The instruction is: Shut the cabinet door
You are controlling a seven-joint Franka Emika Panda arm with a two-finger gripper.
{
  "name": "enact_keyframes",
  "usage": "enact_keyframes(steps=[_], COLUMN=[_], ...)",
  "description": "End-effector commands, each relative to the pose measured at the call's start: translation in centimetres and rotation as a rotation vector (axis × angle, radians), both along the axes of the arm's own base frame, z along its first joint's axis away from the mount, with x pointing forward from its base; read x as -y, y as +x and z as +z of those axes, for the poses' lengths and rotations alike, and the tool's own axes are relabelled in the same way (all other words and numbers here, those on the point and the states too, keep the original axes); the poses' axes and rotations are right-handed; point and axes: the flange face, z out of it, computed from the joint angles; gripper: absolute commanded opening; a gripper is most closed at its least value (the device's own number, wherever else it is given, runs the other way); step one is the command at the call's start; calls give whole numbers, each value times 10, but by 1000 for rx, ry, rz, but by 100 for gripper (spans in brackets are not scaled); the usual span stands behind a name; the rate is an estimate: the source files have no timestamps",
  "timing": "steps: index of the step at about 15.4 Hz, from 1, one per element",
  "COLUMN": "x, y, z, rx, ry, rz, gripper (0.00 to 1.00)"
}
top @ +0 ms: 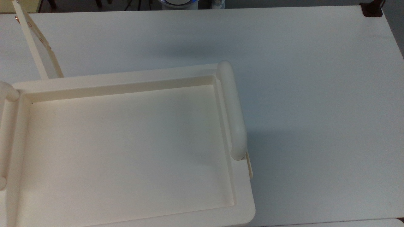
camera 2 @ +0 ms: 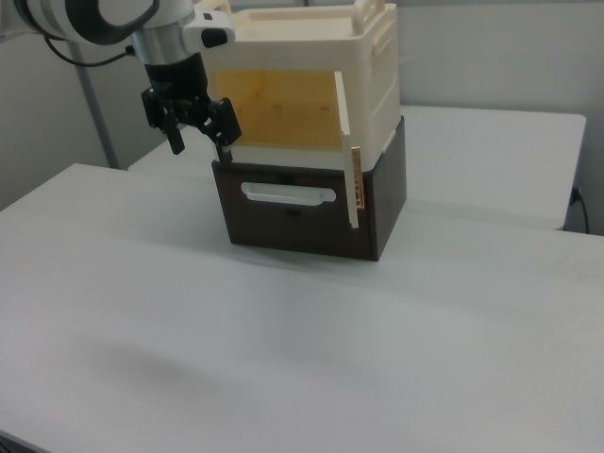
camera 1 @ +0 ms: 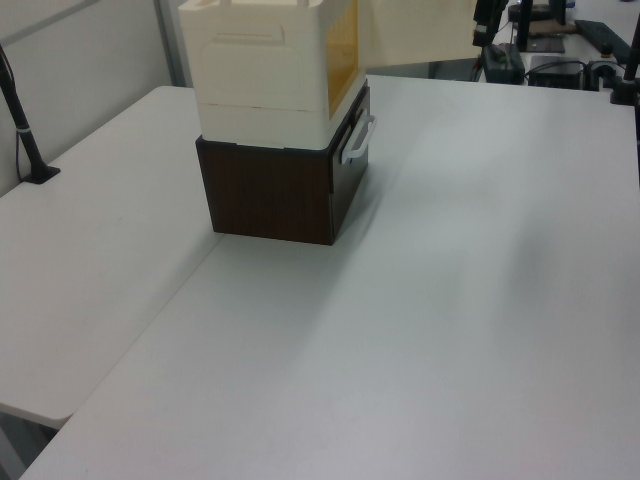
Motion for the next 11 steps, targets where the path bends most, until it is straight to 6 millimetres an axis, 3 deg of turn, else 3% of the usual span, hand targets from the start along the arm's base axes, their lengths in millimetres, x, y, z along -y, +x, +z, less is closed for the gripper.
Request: enact_keyframes(steps=[1, 11], x=[-3, 0], y=[-3, -6], z=[1, 0], rx=[2, -16], ry=[-19, -19], rz=[30, 43], gripper=[100, 100])
